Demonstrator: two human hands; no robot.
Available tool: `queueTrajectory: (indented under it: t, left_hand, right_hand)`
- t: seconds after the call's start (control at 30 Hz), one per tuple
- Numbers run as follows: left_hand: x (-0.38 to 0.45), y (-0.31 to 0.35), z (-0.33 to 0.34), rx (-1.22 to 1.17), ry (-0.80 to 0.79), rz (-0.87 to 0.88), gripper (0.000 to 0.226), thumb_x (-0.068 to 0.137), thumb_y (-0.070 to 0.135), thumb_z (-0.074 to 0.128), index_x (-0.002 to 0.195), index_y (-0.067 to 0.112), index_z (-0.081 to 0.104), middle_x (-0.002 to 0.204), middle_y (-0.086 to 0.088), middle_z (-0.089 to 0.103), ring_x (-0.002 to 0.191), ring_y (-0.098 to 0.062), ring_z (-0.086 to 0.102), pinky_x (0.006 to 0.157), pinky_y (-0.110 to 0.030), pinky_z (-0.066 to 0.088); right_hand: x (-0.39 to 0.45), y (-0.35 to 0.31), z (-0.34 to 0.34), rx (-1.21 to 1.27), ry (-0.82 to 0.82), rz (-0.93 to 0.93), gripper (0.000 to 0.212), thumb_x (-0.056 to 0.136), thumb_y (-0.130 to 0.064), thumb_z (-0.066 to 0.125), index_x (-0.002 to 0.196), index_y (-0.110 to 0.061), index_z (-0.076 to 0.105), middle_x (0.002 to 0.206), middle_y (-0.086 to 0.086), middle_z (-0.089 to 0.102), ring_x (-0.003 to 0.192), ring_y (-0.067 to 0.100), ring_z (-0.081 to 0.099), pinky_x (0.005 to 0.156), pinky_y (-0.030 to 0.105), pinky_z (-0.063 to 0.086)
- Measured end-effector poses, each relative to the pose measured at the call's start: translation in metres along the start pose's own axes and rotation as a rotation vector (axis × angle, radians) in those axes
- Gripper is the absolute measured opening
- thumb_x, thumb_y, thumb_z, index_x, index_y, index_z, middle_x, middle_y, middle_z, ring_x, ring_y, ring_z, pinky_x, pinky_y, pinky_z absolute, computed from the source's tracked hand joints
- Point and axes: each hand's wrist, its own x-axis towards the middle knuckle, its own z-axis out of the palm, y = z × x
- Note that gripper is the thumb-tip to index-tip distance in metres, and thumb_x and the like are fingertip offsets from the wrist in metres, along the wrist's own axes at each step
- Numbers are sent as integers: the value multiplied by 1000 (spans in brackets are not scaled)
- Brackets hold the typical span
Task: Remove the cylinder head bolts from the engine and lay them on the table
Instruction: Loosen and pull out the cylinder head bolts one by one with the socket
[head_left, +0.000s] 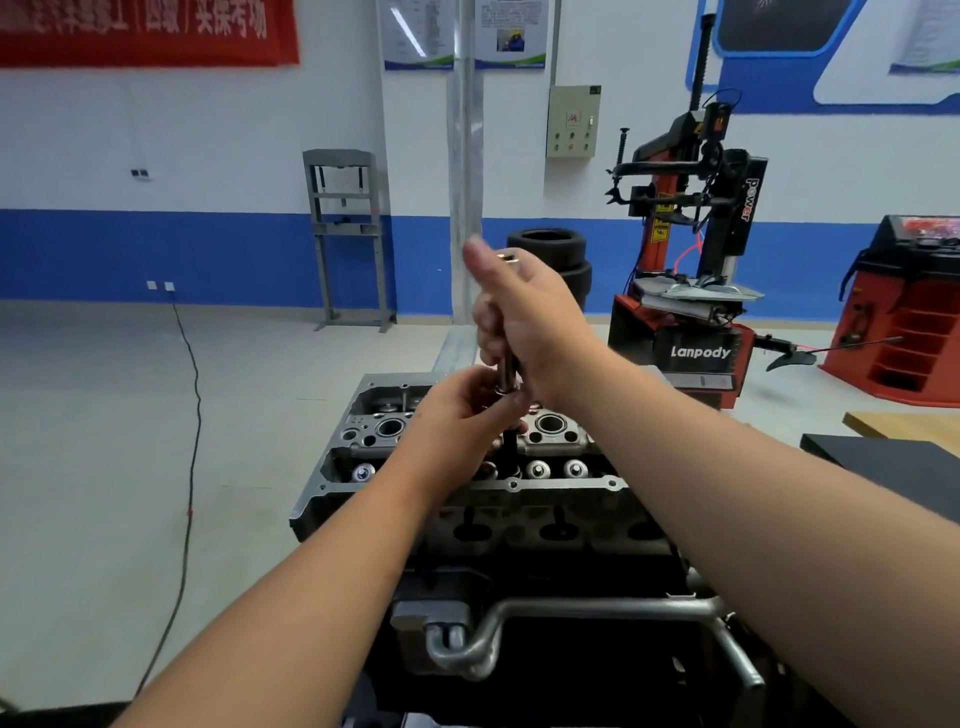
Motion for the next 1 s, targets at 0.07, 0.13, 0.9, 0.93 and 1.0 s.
queueTrajectory:
  t: [0.07,0.13,0.9,0.93,1.0]
  left_hand:
    - [1,0,1,7,34,35,23,89,38,79,98,21,66,86,-2,77,87,-29,75,75,-46,57]
    - [-1,3,2,13,42,77,45,75,49,79,101,15,65,86,-7,74,88,-38,71,79,-56,57]
    - [3,-5,-4,-209,-149,-61,33,99,42,55,122,27,73,108,3,78,93,-9,72,78,-28,54]
    - [3,-6,-4,-202,-157,-50,32,101,41,56,124,25,72,107,4,77,93,-8,72,77,-25,54]
    - [2,-5,-4,-179,-147,-24,30,102,39,60,125,23,70,110,5,78,100,-9,73,81,-25,56]
  right_hand:
    - [-6,7,0,-169,64,-165,25,92,-33,71,96,-16,53,66,-2,59,53,16,57,57,38,54]
    - [-10,16,-3,-312,114,-294,17,91,-25,72,93,-19,56,73,-3,66,63,17,67,68,38,58]
    - [-23,74,-38,-640,95,-494,27,101,-33,46,93,-14,63,76,-7,63,69,10,61,62,28,48]
    - [-24,73,-38,-626,78,-474,27,101,-33,44,94,-15,63,76,-9,62,71,8,61,64,25,48]
    - [-25,72,-37,-577,45,-445,30,100,-37,43,94,-15,62,77,-9,63,73,8,61,64,26,49]
